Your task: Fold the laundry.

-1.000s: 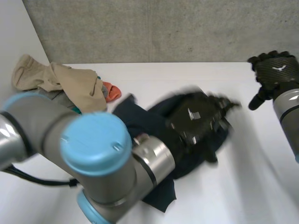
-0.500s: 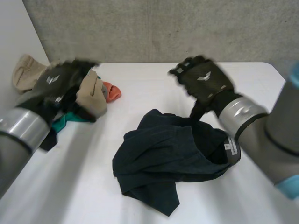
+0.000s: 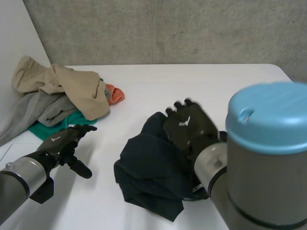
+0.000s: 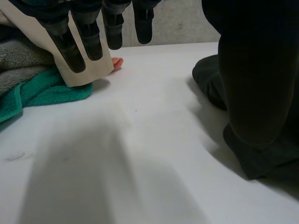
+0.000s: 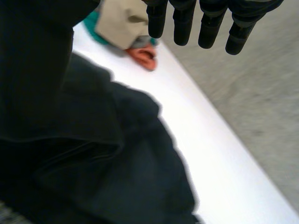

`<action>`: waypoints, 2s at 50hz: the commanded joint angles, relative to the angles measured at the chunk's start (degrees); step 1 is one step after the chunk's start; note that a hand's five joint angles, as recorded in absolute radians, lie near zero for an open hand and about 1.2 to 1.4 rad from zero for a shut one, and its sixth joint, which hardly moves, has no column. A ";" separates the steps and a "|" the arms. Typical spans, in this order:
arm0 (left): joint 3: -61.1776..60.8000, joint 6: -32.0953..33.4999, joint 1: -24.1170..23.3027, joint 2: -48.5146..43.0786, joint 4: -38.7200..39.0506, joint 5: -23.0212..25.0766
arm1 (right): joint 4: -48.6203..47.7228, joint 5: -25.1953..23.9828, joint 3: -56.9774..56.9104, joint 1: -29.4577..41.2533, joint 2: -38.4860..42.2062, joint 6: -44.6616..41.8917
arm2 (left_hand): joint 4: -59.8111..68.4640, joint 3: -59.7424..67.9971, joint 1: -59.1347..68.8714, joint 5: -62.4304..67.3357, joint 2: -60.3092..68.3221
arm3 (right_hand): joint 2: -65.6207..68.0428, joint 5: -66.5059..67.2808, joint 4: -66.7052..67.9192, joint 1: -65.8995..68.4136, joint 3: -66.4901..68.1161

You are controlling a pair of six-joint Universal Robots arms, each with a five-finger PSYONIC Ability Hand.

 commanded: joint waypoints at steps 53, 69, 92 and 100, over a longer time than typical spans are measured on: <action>16.41 -18.66 -17.48 -17.82 1.47 5.85 | -14.55 -0.98 10.00 -4.21 -14.84 11.70 | 68.47 67.92 69.30 67.21 68.34 | 68.19 67.27 68.14 67.14 68.15; 42.41 -12.51 -12.11 -4.72 10.07 -10.13 | -45.28 -4.84 -8.99 -15.55 -5.35 12.04 | 68.47 67.92 69.30 67.21 68.34 | 68.19 67.27 68.14 67.14 68.15; 17.21 -17.77 -14.84 -10.43 3.49 -4.87 | -30.46 -6.78 3.05 -9.41 -2.37 0.55 | 9.43 8.89 10.26 8.17 9.30 | 68.19 67.27 68.14 67.14 68.15; 12.55 -30.43 -15.98 -15.35 -0.81 3.03 | -28.97 -2.39 2.35 -6.59 -0.34 -3.15 | 19.88 19.33 20.71 18.61 19.75 | 68.19 67.27 68.14 67.14 68.15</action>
